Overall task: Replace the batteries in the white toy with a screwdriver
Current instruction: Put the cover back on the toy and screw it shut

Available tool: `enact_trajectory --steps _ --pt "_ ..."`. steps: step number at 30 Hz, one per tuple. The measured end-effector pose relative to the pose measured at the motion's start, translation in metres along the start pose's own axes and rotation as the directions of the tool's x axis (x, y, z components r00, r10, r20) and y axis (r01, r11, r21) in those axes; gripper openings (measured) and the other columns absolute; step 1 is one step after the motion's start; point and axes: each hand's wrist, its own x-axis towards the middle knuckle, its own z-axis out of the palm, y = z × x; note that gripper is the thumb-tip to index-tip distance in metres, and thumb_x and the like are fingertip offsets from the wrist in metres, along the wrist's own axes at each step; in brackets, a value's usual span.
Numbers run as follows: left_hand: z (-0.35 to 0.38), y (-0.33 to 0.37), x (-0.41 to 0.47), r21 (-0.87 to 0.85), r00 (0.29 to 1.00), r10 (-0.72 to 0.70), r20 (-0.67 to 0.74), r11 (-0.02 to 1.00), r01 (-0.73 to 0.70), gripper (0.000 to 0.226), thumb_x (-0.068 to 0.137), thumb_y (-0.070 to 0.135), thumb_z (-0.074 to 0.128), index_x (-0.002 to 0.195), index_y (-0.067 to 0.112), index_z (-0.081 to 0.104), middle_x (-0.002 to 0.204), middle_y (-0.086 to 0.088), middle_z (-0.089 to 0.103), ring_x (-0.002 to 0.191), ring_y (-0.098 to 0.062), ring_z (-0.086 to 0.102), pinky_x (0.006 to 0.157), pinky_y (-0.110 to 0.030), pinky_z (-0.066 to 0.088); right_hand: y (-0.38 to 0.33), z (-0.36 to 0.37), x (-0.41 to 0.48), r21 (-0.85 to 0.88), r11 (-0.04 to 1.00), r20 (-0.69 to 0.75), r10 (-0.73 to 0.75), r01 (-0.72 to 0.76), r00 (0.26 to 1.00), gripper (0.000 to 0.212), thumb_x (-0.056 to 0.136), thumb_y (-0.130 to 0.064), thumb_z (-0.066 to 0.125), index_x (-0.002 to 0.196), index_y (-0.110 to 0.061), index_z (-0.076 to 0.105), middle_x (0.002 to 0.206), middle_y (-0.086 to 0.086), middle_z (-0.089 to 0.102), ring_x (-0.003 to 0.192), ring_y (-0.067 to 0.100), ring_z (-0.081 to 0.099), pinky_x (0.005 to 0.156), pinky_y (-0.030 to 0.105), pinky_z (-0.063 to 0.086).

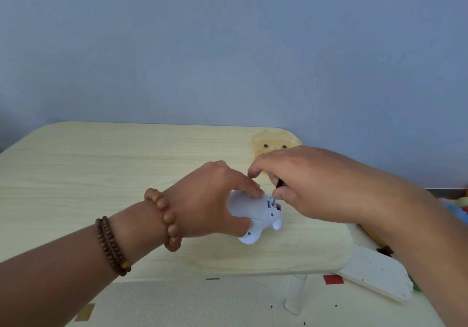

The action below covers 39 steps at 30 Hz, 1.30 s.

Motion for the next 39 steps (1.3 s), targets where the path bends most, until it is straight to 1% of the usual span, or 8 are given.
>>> enact_trajectory --steps 4,9,12,19,25,29,33,39 --pt "0.000 -0.001 0.001 -0.013 1.000 0.001 -0.001 1.000 -0.001 0.056 0.064 0.049 0.069 0.120 0.043 0.067 0.110 0.026 0.067 0.103 -0.006 0.055 0.086 -0.031 0.052 -0.003 0.002 -0.001 -0.035 0.999 -0.012 -0.013 0.012 1.000 0.030 0.097 -0.024 0.057 0.120 -0.042 0.055 0.083 -0.024 0.044 0.075 -0.009 0.044 0.061 0.022 0.040" --pt "0.000 -0.004 0.001 -0.013 1.000 0.001 0.000 1.000 -0.001 0.051 0.067 0.048 0.071 0.118 0.044 0.066 0.109 0.032 0.066 0.103 -0.003 0.054 0.085 -0.030 0.052 -0.005 0.004 -0.001 -0.128 0.989 -0.064 0.067 -0.075 0.996 0.026 0.105 -0.038 0.041 0.129 -0.032 0.049 0.112 -0.004 0.066 0.096 0.024 0.063 0.076 0.044 0.056" --pt "0.000 -0.004 0.001 -0.020 1.000 -0.003 -0.010 1.000 0.003 0.055 0.065 0.050 0.069 0.120 0.043 0.066 0.115 0.029 0.067 0.105 -0.004 0.055 0.087 -0.030 0.052 -0.002 0.004 -0.001 0.007 0.995 -0.021 0.097 -0.097 0.995 0.042 0.105 -0.028 0.045 0.144 -0.039 0.033 0.116 -0.013 0.061 0.098 0.015 0.054 0.083 0.042 0.054" --pt "0.001 -0.004 0.002 -0.011 1.000 0.008 -0.003 1.000 -0.009 0.059 0.063 0.051 0.068 0.121 0.042 0.066 0.115 0.026 0.067 0.106 -0.004 0.055 0.088 -0.029 0.051 0.001 0.001 -0.001 0.057 0.994 0.057 0.087 -0.090 0.995 0.045 0.099 -0.016 0.051 0.136 -0.035 0.035 0.087 -0.018 0.043 0.074 -0.001 0.043 0.071 0.035 0.051" --pt "0.003 -0.010 0.003 -0.037 1.000 -0.009 0.004 0.999 0.009 0.057 0.062 0.056 0.066 0.118 0.049 0.064 0.109 0.022 0.069 0.102 -0.004 0.055 0.084 -0.031 0.053 0.000 0.003 0.000 0.013 0.988 -0.006 0.153 -0.153 0.988 0.022 0.104 -0.046 0.039 0.111 -0.027 0.045 0.075 -0.009 0.050 0.067 0.012 0.050 0.059 0.038 0.045" --pt "0.003 -0.008 0.002 -0.027 1.000 0.002 -0.006 1.000 -0.002 0.058 0.063 0.054 0.066 0.120 0.046 0.064 0.115 0.027 0.066 0.106 -0.001 0.053 0.087 -0.029 0.052 0.004 0.009 0.002 0.131 0.982 0.026 0.133 -0.135 0.991 0.031 0.103 -0.029 0.048 0.133 -0.034 0.041 0.079 -0.017 0.040 0.069 -0.001 0.042 0.060 0.027 0.039" --pt "0.002 -0.007 0.003 -0.020 1.000 0.020 -0.003 1.000 -0.020 0.056 0.065 0.052 0.067 0.120 0.044 0.064 0.117 0.029 0.066 0.106 -0.003 0.053 0.088 -0.029 0.051 0.003 0.006 -0.003 0.114 0.985 0.045 0.124 -0.129 0.991 0.012 0.096 -0.017 0.051 0.098 -0.023 0.040 0.087 -0.007 0.051 0.073 0.016 0.050 0.067 0.044 0.051" --pt "0.002 -0.012 0.003 -0.042 1.000 0.006 -0.010 0.999 -0.006 0.055 0.065 0.054 0.067 0.119 0.047 0.064 0.115 0.027 0.066 0.104 0.001 0.053 0.086 -0.028 0.052 0.001 0.006 -0.007 0.056 0.986 -0.018 0.156 -0.155 0.988 0.029 0.105 -0.044 0.038 0.123 -0.024 0.049 0.077 -0.008 0.053 0.069 0.010 0.053 0.068 0.043 0.053"
